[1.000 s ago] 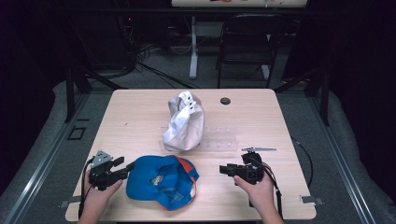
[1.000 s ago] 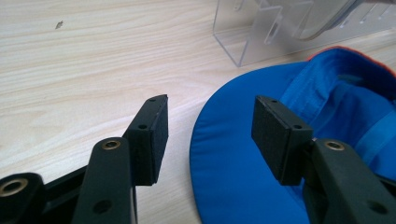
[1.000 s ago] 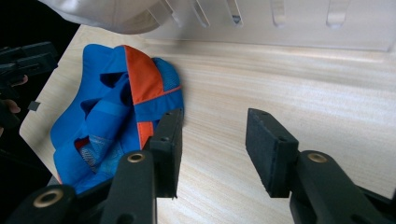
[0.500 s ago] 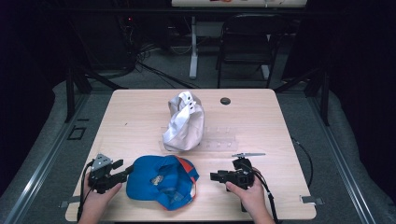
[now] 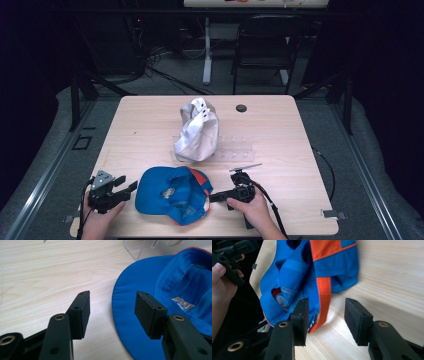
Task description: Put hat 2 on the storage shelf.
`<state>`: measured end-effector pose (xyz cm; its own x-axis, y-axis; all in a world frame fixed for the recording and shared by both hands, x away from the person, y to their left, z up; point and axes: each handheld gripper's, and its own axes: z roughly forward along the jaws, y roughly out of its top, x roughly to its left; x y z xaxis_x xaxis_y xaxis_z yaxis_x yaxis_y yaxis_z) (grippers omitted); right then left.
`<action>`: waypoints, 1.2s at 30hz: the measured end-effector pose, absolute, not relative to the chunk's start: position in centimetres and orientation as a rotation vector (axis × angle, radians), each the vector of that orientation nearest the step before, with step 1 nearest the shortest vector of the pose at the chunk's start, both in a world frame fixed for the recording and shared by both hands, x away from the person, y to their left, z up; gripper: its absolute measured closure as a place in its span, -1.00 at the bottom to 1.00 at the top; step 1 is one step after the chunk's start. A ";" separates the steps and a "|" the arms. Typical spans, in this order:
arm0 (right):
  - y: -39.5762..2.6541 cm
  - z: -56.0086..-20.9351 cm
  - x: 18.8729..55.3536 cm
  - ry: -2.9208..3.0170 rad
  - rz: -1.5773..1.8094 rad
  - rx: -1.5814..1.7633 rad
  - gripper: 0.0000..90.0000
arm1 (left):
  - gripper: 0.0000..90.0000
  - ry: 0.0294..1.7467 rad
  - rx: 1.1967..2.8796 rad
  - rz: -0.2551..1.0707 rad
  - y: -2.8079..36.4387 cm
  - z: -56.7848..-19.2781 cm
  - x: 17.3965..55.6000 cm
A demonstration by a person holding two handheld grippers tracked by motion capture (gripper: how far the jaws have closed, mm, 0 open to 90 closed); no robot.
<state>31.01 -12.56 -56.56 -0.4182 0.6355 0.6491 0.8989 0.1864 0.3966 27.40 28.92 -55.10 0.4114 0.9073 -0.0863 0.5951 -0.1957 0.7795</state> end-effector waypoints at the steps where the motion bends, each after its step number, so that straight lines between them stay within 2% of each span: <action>1: -12.2 -56.7 31.1 -2.123 -1.087 -1.440 0.23 | 0.04 1.284 1.896 0.516 29.0 -55.1 27.3; 11: -10.8 -58.0 31.8 -2.080 -1.020 -1.395 0.25 | 0.04 1.315 1.880 0.525 29.9 -55.1 26.6; 19: -11.5 -57.5 32.3 -2.088 -0.927 -1.287 0.43 | 0.04 1.313 1.881 0.525 30.0 -55.1 26.6; 21: -11.1 -57.6 31.9 -1.956 -1.073 -1.360 0.48 | 0.04 1.312 1.880 0.527 29.9 -55.1 26.6; 28: -11.5 -57.2 31.9 -1.894 -1.106 -1.406 0.65 | 0.04 1.312 1.883 0.528 29.9 -55.1 26.6; 36: -11.6 -56.9 31.8 -1.875 -1.110 -1.436 0.72 | 0.04 1.310 1.882 0.530 29.9 -55.1 26.6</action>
<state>31.84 -11.65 -56.90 -0.2978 0.5200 0.8005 0.9520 0.0993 0.2896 26.61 29.87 -55.11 0.3854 0.9186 -0.0878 0.5992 -0.1767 0.7808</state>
